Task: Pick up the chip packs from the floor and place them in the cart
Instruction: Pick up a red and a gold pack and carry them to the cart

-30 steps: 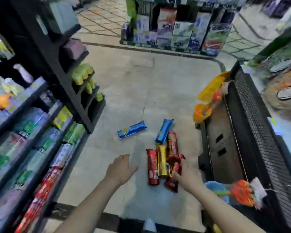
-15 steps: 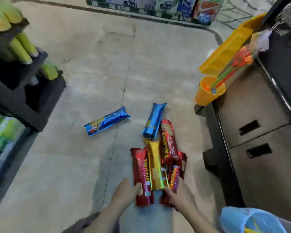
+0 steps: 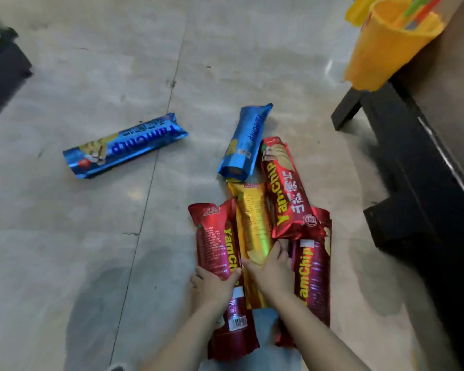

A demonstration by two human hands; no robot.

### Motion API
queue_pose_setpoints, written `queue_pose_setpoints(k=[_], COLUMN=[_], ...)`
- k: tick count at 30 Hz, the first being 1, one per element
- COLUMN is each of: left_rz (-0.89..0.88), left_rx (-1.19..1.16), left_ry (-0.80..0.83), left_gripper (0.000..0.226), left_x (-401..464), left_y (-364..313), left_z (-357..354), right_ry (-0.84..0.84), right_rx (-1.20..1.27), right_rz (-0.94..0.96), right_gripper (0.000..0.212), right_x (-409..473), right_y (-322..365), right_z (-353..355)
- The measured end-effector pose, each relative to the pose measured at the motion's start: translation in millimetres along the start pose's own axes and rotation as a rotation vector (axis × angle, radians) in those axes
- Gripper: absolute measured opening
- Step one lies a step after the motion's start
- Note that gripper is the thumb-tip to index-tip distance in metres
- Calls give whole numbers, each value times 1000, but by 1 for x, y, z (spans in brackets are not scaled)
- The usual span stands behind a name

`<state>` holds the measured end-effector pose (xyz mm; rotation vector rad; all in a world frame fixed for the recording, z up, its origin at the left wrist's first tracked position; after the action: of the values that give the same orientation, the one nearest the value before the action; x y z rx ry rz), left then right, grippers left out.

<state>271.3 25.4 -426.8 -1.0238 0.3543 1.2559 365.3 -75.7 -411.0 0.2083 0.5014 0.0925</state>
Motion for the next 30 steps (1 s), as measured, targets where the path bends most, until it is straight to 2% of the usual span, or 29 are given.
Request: queue_pose_setpoints(k=[3,7,10,13,20,25,30], left_rz=[-1,8,37,29,-35,-71,-90], left_rx=[-89,-113,-147,-157,-271,-308,-380], left_ry=[-69,-102,-95,-94,-240,-278,-309], left_gripper=[100,84,74,70,64,65,62], left_x=[3,-1,-14,-39,-154,-279,-420], left_y=[9,9,-2,-26,-115,-171,-194], left_z=[-5,16,49,102,275,383,463], right_ry=[-52,-75,-39,-5,-1,-13,-33], right_rx=[20,121,173,256,353,395,416], right_rz=[-43,-7,-15,-17,80,217,297], right_gripper=[101,83,66,60,73,66,66], right_x=[0,-10,-29,-53,-150,-245,-354], right_y=[-4,6,23,52,141,194,226], right_z=[-10,-5,17,57,215,355,477])
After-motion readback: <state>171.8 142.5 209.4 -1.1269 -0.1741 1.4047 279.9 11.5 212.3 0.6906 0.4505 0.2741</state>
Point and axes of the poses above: each hand's wrist, its own x-axis towards the middle knuckle, its own z-axis out of the back of the hand, y = z × x, the point moved 2 cm from there along x, towards the middle knuckle, and after that the axes turned 1 degree about -y, right-handed, at the moved point
